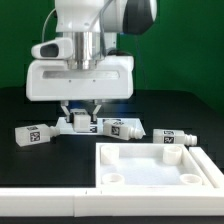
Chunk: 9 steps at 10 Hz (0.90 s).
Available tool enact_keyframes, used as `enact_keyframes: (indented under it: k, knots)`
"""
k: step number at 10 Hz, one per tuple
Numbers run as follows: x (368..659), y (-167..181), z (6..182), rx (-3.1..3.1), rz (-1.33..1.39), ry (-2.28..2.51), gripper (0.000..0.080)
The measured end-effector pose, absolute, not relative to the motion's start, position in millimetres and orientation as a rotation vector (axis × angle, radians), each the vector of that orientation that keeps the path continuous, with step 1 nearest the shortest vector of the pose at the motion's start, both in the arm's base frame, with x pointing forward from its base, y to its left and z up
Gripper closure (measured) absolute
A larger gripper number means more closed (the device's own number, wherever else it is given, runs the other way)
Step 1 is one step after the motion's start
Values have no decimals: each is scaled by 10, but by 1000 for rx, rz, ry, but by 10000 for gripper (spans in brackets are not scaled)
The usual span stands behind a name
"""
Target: Assemble square table
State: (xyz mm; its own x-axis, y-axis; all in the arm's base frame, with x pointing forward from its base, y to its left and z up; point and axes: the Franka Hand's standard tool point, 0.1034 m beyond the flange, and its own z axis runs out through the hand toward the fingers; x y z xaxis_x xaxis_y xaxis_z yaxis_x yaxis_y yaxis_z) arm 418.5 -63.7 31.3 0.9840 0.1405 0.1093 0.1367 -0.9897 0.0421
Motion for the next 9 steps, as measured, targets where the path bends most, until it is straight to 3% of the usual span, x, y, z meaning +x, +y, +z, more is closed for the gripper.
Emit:
enact_keyframes:
  k: [1,3,6,9]
  knots:
    - [4121,-657,216,3094,156,196,515]
    - [4143,-648,228,3095,158,201,515]
    - [4060,-693,104,3107,111,133,515]
    - [4092,-544,103,3114,105,136,515]
